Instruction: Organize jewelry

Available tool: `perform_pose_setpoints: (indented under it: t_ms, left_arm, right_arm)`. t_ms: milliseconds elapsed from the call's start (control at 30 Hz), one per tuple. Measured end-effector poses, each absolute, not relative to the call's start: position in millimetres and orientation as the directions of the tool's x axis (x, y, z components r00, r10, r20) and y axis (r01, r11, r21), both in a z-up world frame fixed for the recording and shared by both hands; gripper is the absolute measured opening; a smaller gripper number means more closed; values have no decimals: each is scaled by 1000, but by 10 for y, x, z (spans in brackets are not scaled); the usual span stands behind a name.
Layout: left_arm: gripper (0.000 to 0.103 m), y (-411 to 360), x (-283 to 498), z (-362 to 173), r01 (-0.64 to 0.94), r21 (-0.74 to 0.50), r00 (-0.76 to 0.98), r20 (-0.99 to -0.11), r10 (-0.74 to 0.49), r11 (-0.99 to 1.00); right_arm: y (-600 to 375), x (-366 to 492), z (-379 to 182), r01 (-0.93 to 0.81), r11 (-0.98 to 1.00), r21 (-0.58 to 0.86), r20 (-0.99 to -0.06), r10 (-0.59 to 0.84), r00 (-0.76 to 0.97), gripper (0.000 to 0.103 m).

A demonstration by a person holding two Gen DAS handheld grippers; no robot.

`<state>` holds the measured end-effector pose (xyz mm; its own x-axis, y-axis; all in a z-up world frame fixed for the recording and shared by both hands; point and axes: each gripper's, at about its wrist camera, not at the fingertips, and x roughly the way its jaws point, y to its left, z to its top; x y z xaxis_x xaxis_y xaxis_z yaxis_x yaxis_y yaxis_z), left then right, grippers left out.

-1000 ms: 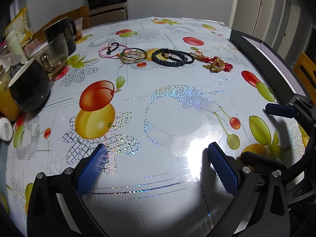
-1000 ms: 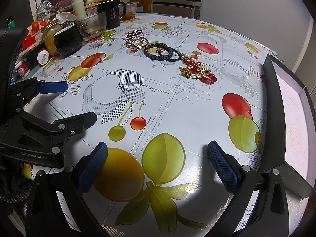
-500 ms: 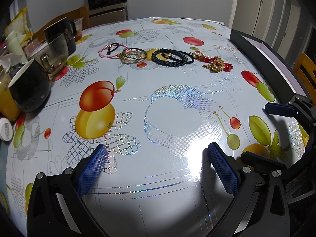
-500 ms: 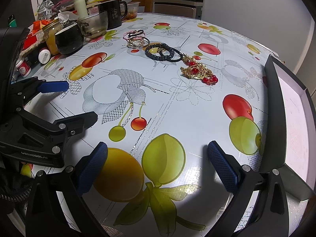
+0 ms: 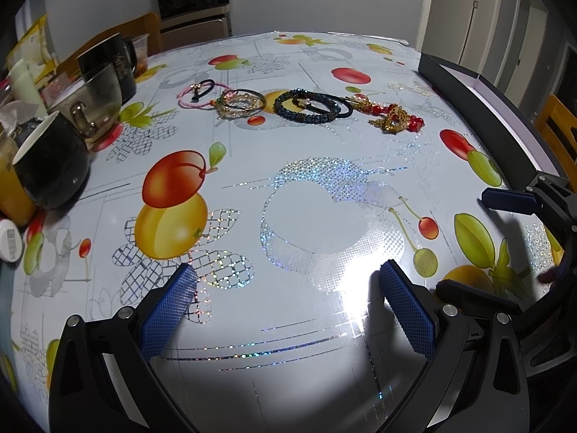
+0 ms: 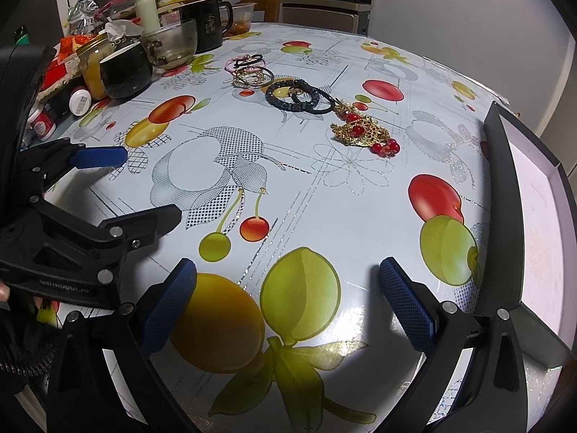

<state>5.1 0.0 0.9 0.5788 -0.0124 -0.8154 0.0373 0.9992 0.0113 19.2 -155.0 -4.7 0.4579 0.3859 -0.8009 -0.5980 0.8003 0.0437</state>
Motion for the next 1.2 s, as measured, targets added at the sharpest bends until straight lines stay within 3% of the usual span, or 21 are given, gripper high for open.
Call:
perform_pose_setpoints:
  t_ms: [300, 533, 733, 933, 1067, 1167, 1200]
  left_arm:
    - [101, 63, 189, 146, 5, 17, 563, -826, 11, 1000]
    - [101, 119, 381, 460, -28, -26, 625, -780, -3, 999]
    - [100, 262, 498, 763, -78, -82, 687, -727, -6, 994]
    - [98, 304, 616, 911, -52, -126, 727, -685, -49, 991]
    - [88, 289, 647, 908, -42, -133, 727, -684, -61, 990]
    - [87, 275, 644, 871, -38, -144, 722, -688, -72, 989]
    - [87, 262, 643, 847, -35, -149, 719, -691, -79, 988]
  right_arm:
    - [-1224, 107, 153, -682, 728, -75, -838, 325, 439, 98]
    - [-1113, 126, 428, -687, 716, -127, -790, 345, 506, 91]
    - [-1294, 436, 842, -582, 813, -20, -731, 385, 563, 90]
    - [-1398, 825, 990, -556, 830, 42, -724, 409, 555, 68]
    - [-1516, 1020, 799, -525, 848, 66, -743, 393, 541, 51]
    - [-1662, 1149, 555, -467, 876, 124, -772, 381, 509, 24]
    - [-1697, 1156, 512, -458, 877, 147, -771, 392, 503, 22]
